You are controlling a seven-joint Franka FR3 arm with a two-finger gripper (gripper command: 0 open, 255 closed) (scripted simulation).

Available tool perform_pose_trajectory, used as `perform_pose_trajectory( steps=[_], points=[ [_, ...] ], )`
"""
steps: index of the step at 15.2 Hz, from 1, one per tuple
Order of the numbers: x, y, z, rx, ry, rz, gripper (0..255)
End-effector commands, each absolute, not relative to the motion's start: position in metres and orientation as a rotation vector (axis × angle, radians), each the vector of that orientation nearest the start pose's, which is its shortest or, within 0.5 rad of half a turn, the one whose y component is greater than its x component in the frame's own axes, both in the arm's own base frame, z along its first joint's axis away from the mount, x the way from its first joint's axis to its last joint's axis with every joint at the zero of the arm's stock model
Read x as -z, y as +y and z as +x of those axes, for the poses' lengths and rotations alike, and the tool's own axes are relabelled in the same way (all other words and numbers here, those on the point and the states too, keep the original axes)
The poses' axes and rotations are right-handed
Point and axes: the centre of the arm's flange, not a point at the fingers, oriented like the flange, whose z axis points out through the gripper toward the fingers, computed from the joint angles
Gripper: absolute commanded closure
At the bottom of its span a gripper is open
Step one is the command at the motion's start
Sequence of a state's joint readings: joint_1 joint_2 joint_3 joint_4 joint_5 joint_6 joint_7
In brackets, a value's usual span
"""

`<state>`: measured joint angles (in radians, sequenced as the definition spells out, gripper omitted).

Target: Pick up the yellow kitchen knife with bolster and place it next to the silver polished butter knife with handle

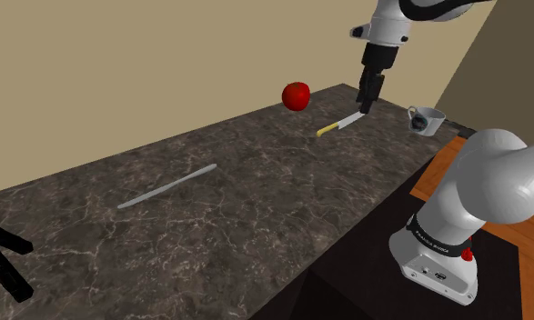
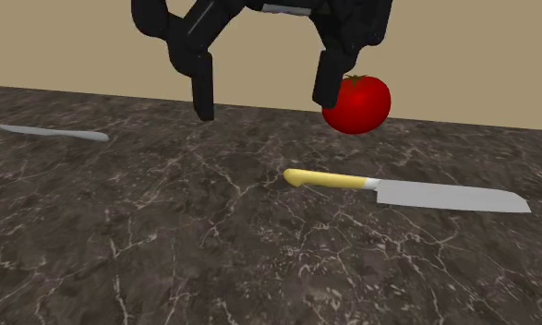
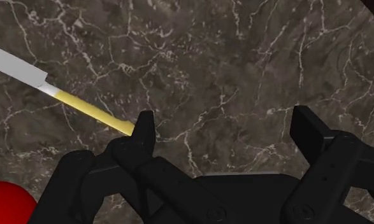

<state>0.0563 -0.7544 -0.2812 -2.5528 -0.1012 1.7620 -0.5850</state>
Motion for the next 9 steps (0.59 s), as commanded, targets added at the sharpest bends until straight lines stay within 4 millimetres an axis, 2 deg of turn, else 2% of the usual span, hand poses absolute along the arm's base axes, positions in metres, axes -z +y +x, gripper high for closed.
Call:
perform_pose_trajectory(
  steps=[1,9],
  points=[
    [-0.477,-0.108,0.317,-0.041,-0.856,-2.929,0],
    [-0.422,-0.180,0.348,-0.100,-1.436,-2.759,0]
  ],
)
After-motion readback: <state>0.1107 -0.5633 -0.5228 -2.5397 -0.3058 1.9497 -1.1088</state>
